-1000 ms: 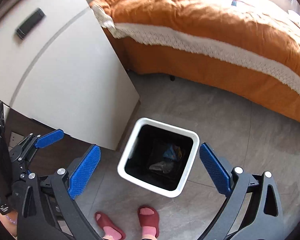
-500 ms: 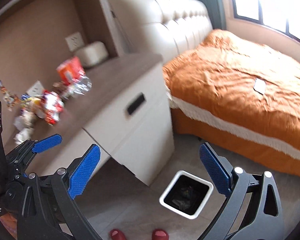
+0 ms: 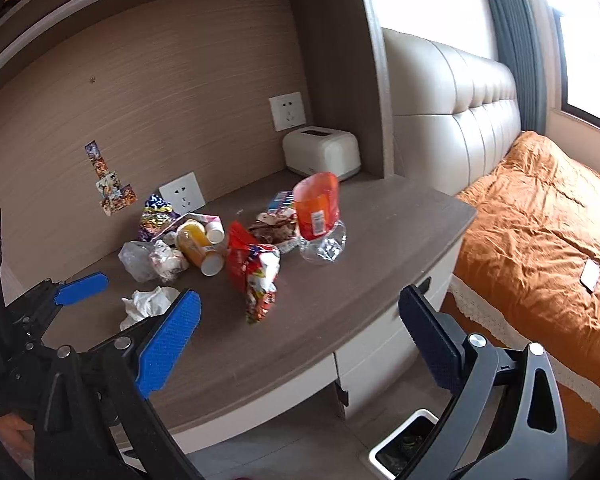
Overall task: Collect trash
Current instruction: 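Move both tools back to the desk trash, then grasp the white towel with the left tool while the right tool grasps the red snack bag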
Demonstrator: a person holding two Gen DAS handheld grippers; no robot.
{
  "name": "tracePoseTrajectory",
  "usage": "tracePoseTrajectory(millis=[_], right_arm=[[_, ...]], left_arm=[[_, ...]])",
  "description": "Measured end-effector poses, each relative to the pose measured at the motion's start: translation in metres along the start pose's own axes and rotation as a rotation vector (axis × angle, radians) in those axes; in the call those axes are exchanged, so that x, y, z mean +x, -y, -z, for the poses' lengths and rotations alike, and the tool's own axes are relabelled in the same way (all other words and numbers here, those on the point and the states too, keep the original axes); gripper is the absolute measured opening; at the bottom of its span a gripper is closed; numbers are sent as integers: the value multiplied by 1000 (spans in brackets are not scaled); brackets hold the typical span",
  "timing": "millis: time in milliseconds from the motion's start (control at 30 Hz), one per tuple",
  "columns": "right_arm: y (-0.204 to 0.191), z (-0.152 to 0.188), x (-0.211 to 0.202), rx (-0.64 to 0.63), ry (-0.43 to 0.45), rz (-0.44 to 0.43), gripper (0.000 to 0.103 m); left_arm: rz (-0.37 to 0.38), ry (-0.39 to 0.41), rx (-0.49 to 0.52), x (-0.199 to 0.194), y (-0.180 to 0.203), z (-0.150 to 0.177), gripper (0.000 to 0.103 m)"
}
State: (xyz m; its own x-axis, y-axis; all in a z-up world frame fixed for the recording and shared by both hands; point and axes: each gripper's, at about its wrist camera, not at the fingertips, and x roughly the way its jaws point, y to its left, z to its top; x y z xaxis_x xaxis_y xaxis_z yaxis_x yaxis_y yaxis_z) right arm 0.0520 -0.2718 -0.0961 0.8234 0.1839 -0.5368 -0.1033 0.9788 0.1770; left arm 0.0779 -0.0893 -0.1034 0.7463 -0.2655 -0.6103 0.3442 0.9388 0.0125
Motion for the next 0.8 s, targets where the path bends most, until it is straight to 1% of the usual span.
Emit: tracePoseTrajectory(millis=[167, 333, 500, 633, 733, 800], right_arm=[[-26, -9, 25, -41, -26, -44, 99], [-44, -15, 48, -72, -51, -63, 99], [-52, -18, 78, -80, -82, -63, 99], [-50, -15, 106, -66, -122, -51, 99], [-46, -12, 125, -53, -152, -42, 99], [-44, -10, 137, -49, -168, -30, 99]], left_arm=[[-63, -7, -43, -3, -31, 6, 98], [-96, -34, -65, 8, -53, 12, 98], [-107, -65, -93, 24, -70, 16, 98], [-114, -112, -104, 46, -81, 23, 98], [-104, -145, -111, 61, -86, 29, 98], [-84, -170, -117, 71, -89, 33, 98]])
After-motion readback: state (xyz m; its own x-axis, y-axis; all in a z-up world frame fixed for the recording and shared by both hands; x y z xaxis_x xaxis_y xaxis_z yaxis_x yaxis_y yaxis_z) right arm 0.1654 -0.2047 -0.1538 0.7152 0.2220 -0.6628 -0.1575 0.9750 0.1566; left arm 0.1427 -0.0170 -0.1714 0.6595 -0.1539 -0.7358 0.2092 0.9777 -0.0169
